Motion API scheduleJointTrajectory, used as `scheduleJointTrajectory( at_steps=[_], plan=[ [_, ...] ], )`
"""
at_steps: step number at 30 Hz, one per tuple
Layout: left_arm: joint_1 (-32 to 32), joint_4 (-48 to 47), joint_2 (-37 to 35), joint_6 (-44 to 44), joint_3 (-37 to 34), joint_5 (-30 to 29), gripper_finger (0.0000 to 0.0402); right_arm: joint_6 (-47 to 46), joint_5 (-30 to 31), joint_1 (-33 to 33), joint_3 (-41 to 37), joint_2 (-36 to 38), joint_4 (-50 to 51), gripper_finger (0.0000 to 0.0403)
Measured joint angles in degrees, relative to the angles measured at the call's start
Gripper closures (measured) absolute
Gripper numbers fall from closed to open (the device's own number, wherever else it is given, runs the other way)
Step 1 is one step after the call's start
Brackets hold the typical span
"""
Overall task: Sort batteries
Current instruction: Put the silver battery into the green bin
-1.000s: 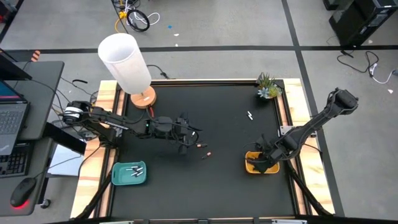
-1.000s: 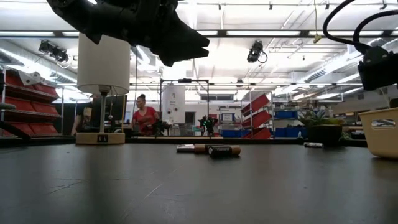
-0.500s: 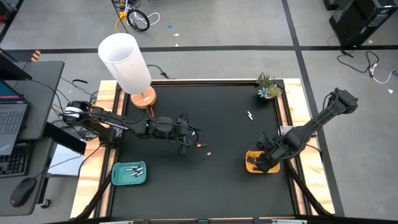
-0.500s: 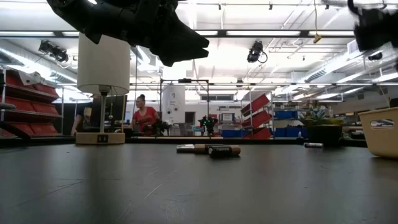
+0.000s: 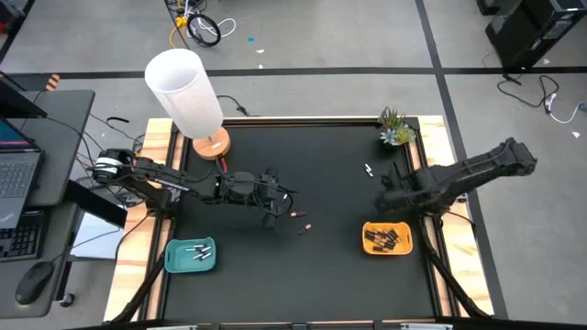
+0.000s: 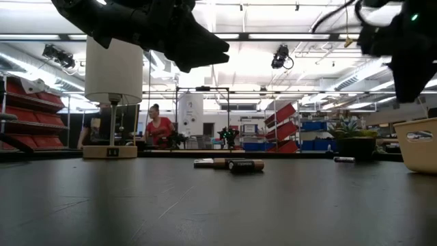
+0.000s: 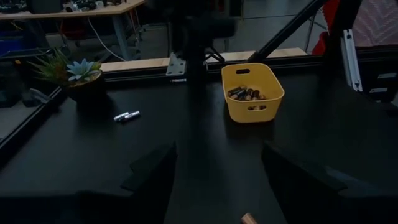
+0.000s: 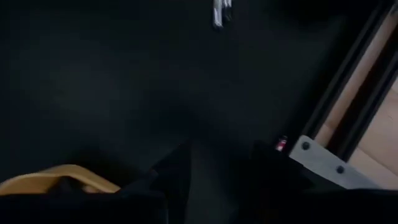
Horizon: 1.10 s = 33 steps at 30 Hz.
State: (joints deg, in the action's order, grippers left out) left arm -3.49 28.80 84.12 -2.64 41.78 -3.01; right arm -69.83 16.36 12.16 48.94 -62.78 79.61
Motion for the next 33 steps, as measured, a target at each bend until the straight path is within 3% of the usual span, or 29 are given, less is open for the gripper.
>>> scheduleJointTrajectory(
  at_steps=[7, 11, 16, 24, 33],
  plan=[
    [0.0, -1.4, 0.0, -1.3, 0.0, 3.0, 0.0149, 29.4, -6.2, -15.8, -1.2, -4.8, -2.6, 0.0243],
    [0.0, -1.6, 0.0, -3.7, 0.0, 3.1, 0.0149, 44.6, -10.3, -20.9, -1.2, -13.7, -4.2, 0.0225],
    [0.0, -1.9, 0.0, -4.8, 0.0, 3.1, 0.0149, 59.0, -10.6, -24.1, -1.2, -26.6, -3.1, 0.0183],
    [0.0, -5.1, 0.0, -5.9, 0.0, 3.1, 0.0149, 63.7, -11.8, -25.2, -1.2, -40.2, -2.2, 0.0101],
    [0.0, -7.2, 0.0, -5.7, 0.0, 3.1, 0.0149, 63.7, -13.0, -25.1, -3.3, -44.1, -4.2, 0.0063]
  ],
)
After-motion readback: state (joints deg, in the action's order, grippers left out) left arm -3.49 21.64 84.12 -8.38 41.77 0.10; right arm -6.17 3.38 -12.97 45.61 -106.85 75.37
